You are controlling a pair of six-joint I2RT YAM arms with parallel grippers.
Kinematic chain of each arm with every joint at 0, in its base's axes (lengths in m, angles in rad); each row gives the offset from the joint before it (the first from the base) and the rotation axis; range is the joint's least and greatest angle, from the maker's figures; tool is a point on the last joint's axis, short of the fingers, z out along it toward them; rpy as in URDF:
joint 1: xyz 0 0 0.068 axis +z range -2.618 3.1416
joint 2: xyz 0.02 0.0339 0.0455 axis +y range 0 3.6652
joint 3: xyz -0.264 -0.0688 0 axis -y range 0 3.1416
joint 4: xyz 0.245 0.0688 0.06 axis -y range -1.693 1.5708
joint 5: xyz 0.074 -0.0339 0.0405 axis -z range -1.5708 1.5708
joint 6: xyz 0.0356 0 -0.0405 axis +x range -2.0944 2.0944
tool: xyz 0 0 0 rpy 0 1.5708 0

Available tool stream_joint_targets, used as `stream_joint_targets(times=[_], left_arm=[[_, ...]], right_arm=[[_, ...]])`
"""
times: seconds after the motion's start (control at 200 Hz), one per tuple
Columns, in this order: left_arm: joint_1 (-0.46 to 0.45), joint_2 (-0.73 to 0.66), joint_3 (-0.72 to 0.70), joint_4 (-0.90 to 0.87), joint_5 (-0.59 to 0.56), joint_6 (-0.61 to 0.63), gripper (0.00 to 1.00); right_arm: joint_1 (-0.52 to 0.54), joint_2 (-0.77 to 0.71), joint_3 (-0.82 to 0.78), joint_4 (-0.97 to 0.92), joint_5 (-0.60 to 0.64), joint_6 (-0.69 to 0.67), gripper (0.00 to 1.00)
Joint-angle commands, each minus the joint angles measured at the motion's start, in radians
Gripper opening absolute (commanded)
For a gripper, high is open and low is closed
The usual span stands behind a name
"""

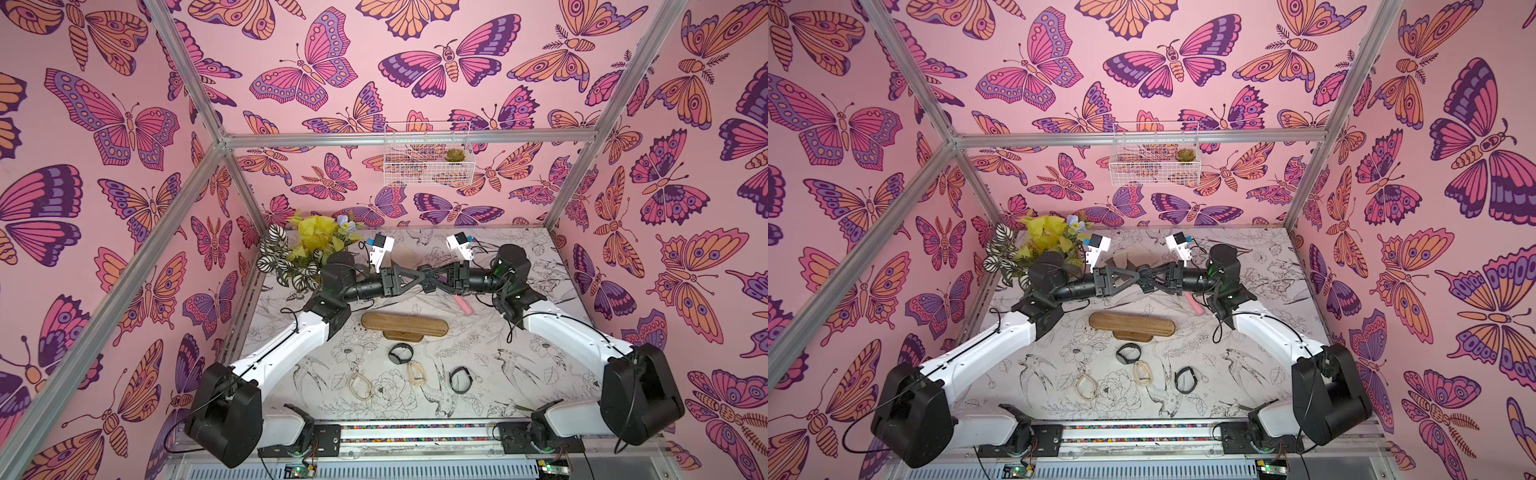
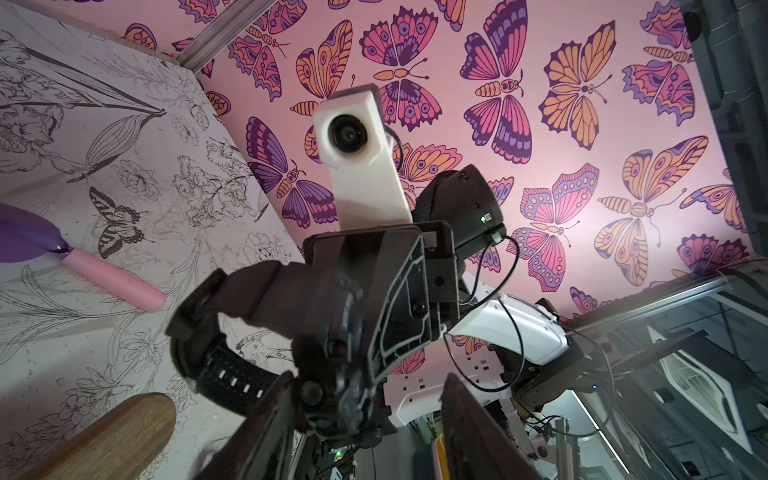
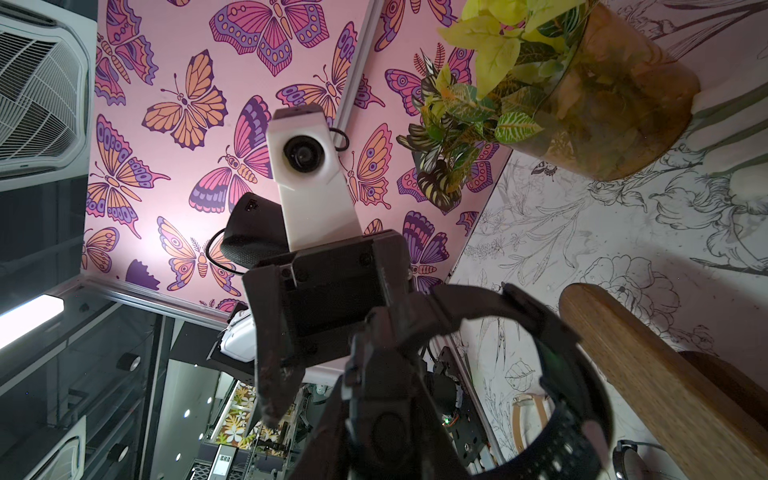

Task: Place watch on stand
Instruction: Pick up the watch at the center of the board.

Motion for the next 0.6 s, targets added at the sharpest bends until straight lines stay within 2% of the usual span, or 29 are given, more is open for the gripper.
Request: stream_joint_targets(times=[0.0, 0.085, 0.25, 0.596], left_arm=[[-0.004, -0.025, -0.026, 0.023, -0.010, 0.025, 0.49], [-0.004, -0.033, -0.031, 0.023, -0.017, 0.034, 0.43], [-0.004, -0.020, -0.029, 0.021, -0.018, 0.039, 0.40], [-0.005, -0.015, -0.015, -0.003, -0.029, 0.057, 0.26]], right_arm=[[0.000, 0.010, 0.004, 0.078, 0.008, 0.037, 0.23], [0.001, 0.013, 0.005, 0.101, 0.007, 0.055, 0.23], [0.004, 0.011, 0.010, 0.108, 0.008, 0.063, 0.23], [0.013, 0.008, 0.007, 0.108, 0.006, 0.064, 0.25]])
